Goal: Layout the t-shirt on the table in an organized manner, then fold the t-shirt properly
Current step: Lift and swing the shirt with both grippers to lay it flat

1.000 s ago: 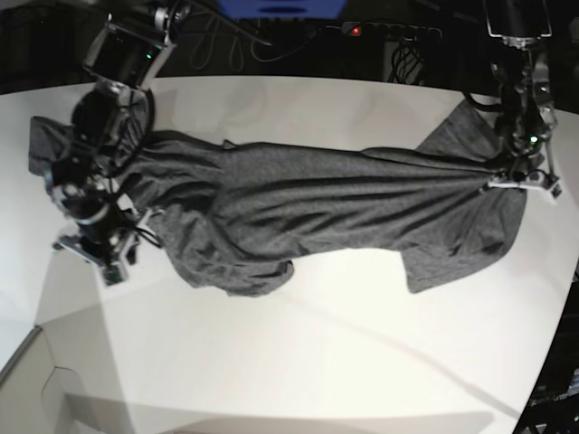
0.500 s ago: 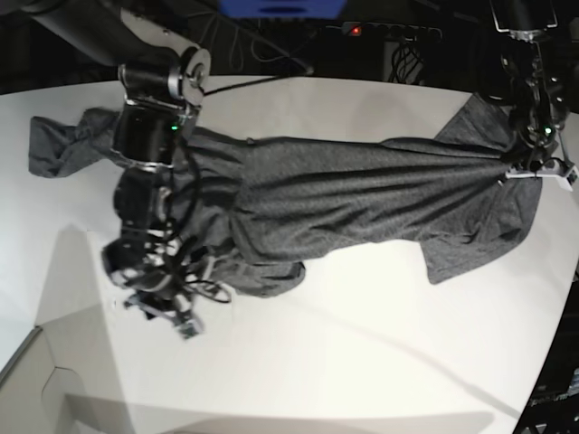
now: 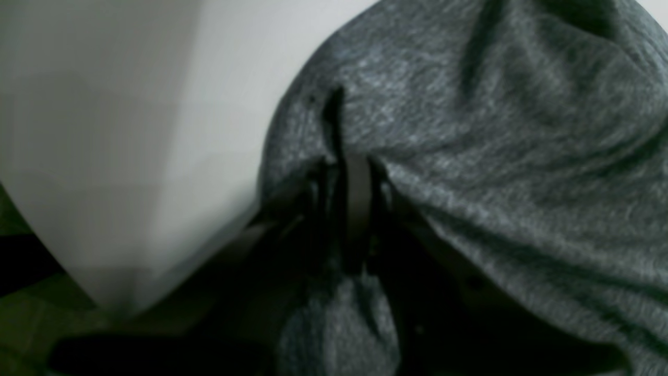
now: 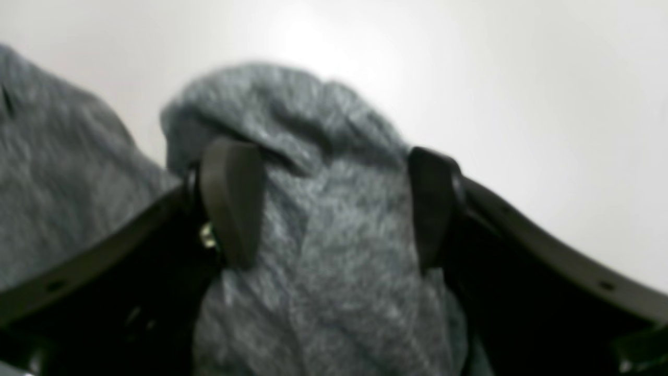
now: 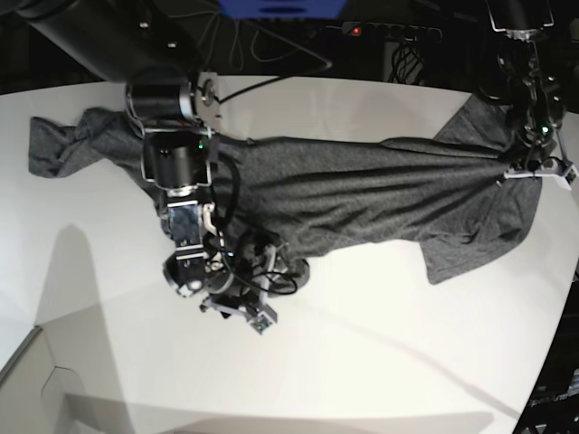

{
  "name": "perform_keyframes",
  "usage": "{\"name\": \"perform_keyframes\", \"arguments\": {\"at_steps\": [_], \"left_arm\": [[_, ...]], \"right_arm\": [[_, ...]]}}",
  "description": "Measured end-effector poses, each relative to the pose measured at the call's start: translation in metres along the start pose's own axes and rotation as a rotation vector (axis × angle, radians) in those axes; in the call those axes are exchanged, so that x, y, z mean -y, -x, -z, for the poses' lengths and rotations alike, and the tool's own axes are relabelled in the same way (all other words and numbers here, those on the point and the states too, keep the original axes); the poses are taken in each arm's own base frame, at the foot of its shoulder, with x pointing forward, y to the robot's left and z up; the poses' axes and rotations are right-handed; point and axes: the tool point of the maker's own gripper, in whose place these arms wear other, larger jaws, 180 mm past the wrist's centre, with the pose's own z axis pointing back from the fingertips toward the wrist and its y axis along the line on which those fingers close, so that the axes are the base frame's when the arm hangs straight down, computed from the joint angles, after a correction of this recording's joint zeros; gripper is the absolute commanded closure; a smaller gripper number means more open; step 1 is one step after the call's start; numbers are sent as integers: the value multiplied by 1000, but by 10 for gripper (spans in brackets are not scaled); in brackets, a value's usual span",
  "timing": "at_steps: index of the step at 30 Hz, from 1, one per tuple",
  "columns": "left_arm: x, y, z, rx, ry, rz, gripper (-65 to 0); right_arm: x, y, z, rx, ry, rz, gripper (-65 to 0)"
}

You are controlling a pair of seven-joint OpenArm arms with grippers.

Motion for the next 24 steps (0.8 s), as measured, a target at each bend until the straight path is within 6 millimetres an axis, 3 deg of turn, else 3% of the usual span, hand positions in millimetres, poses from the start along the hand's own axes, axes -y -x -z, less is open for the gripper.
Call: {"name": "perform_keyframes", "arguments": {"at_steps": [2, 4, 6, 7, 10, 12, 17, 20, 22, 24], "left_arm": [[0, 0, 0, 0, 0, 0, -66], [0, 0, 0, 0, 0, 0, -66], [0, 0, 0, 0, 0, 0, -66], [0, 0, 0, -1, -1, 0, -66], [-1, 1, 0, -2, -2, 0, -66], [0, 1, 0, -2, -1, -2, -66], [2, 0, 1, -4, 3, -6, -66], [5, 0, 1, -3, 10, -12, -66], [5, 1, 0, -5, 12, -15, -66], [8, -2, 1, -7, 17, -20, -66]], "right_arm": [[2, -1, -1, 3, 2, 0, -365], [5, 0, -2, -2, 7, -1, -224], [11, 2, -4, -7, 18, -4, -35], [15, 4, -5, -9, 24, -5, 0], [26, 6, -12, -16, 55, -18, 0], [47, -5, -30, 33, 127, -29, 0], [123, -53, -131, 240, 427, 19, 0], [140, -73, -192, 353, 567, 24, 0], [139, -58, -216, 344, 630, 34, 0], [133, -27, -229, 285, 673, 39, 0]]}}
